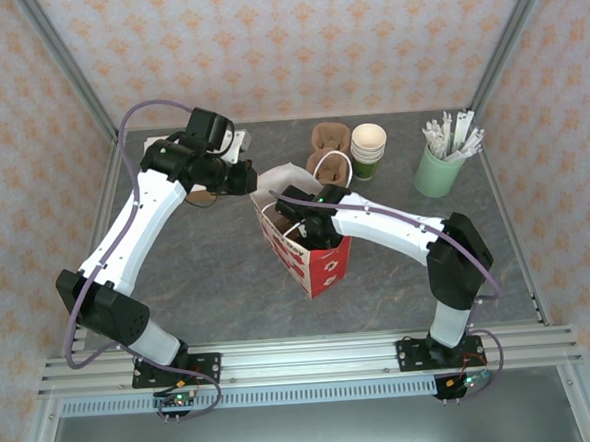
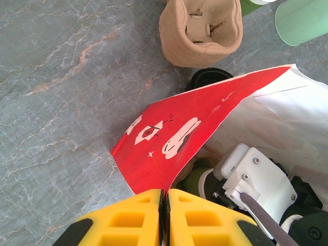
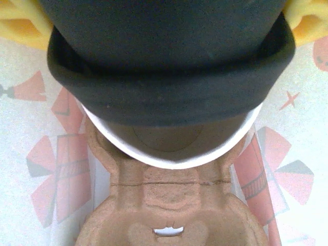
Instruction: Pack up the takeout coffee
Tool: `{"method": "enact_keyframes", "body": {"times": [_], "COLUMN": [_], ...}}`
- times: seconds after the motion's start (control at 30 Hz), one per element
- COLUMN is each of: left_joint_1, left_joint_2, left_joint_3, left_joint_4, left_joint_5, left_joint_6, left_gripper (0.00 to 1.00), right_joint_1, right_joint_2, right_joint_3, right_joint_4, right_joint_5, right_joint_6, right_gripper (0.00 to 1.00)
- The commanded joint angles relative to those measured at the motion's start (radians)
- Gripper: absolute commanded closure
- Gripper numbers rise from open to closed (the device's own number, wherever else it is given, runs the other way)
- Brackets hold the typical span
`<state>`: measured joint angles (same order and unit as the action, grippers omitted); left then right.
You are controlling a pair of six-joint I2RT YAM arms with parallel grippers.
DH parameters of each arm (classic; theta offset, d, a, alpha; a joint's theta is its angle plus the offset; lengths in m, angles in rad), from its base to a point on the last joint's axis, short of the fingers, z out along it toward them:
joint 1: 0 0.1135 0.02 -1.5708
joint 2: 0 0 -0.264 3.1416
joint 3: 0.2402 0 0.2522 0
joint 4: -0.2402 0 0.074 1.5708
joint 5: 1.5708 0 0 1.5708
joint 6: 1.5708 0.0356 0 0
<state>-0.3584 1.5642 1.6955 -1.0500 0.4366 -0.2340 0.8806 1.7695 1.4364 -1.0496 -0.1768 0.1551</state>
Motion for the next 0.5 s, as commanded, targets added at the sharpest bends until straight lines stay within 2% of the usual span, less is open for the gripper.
{"method": "enact_keyframes", "body": {"times": [0.0,0.47], "left_joint_1": [-0.005,-0.008], "left_joint_2": [0.003,0.007], "left_joint_3": [0.024,0.030], "left_joint_4": [-0.021,-0.024], "left_joint_5": [-0.021,-0.023], "left_joint_6": [0.005,0.007], "left_gripper": [0.88,0.88], "right_joint_1": [-0.005,-0.005], "right_joint_2": [0.089,0.177], "right_joint_3": [-0.085,-0.102], "right_joint_4": [-0.081,-0.102], "right_joint_5": [0.021,0.012], "right_joint_6": [-0.024,-0.049], "right_gripper": [0.29,0.29]}}
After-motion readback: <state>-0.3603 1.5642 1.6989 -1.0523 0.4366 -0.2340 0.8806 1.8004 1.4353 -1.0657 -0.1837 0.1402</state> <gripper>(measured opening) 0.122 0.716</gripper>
